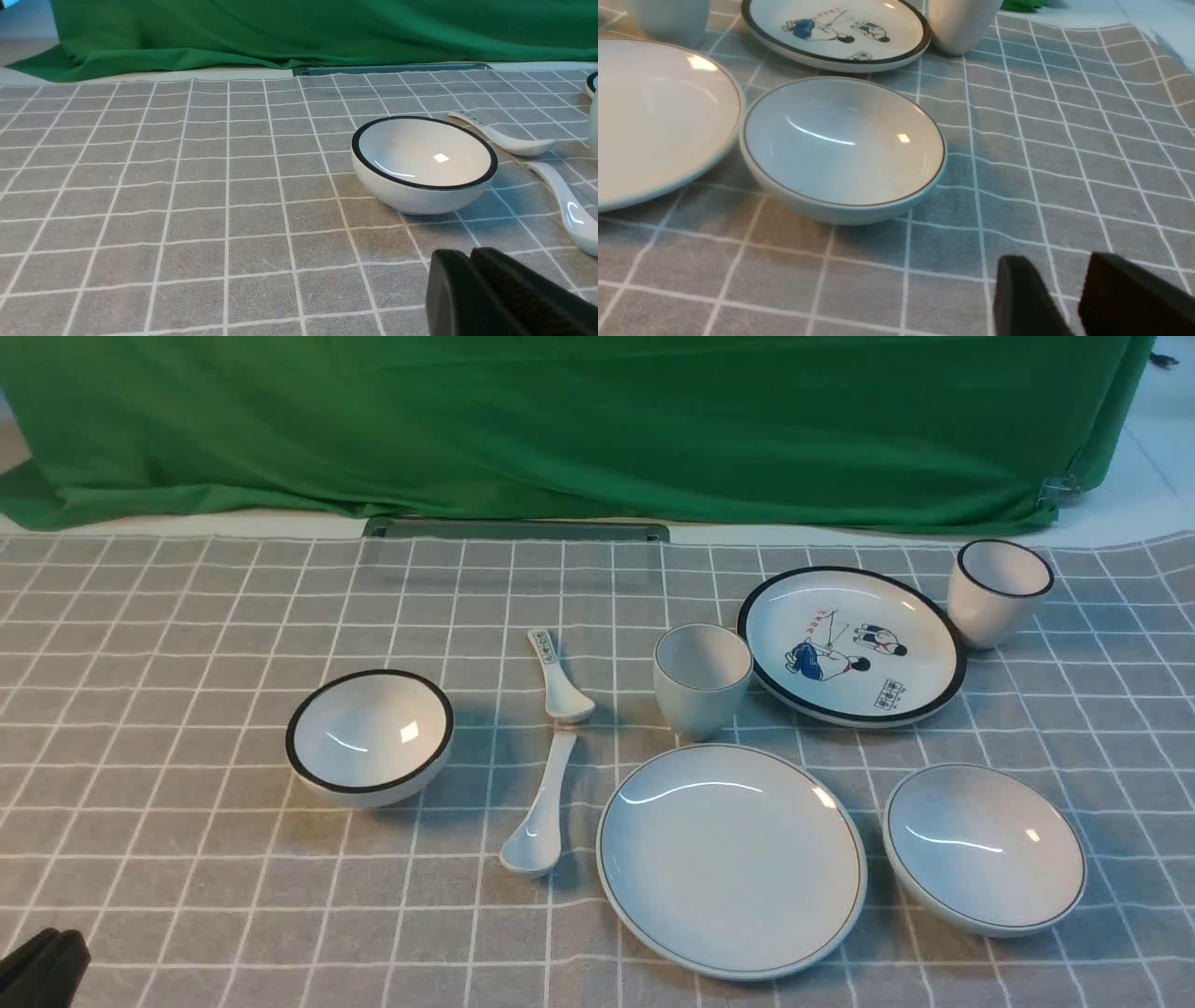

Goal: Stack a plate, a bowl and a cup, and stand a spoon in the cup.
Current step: Use the right arm to grab a blue rice bowl

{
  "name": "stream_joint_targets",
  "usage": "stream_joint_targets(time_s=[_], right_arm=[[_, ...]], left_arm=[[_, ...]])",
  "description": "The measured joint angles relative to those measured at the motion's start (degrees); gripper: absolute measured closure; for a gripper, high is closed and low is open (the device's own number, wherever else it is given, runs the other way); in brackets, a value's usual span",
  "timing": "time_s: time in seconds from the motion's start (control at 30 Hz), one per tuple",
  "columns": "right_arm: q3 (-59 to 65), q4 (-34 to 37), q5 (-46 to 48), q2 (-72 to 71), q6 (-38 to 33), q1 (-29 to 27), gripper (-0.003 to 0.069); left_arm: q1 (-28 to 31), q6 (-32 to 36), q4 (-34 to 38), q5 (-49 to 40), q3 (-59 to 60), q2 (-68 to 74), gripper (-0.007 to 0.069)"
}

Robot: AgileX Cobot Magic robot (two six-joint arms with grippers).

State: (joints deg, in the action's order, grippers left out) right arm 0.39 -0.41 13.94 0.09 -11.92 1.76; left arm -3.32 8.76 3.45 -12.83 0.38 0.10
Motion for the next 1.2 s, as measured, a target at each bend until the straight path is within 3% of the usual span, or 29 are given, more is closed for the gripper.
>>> stream_joint_targets(time_s=[0.6,0.77,1.0,1.13,1.2], right_arm=[[0.0,0.0,0.0,0.0,0.0,0.0,0.0417],[0.0,0.0,0.0,0.0,0.0,0.0,0.0417],[0.0,0.0,-1.43,0.0,0.0,0.0,0.0417],[0.0,0.02,-3.08,0.0,0.74,0.0,0.0417],[0.0,0.41,-6.85,0.0,5.68,0.0,0.0417]], left_arm=[[0.0,0.0,0.0,0.0,0.0,0.0,0.0607],[0.0,-0.67,0.15,4.48,0.0,0.0,0.0607],[0.0,-10.78,16.88,17.6,0.0,0.0,0.0607],[0.0,-17.99,19.27,24.14,0.0,0.0,0.0607],[-0.07,-22.82,19.26,31.51,0.0,0.0,0.0607]])
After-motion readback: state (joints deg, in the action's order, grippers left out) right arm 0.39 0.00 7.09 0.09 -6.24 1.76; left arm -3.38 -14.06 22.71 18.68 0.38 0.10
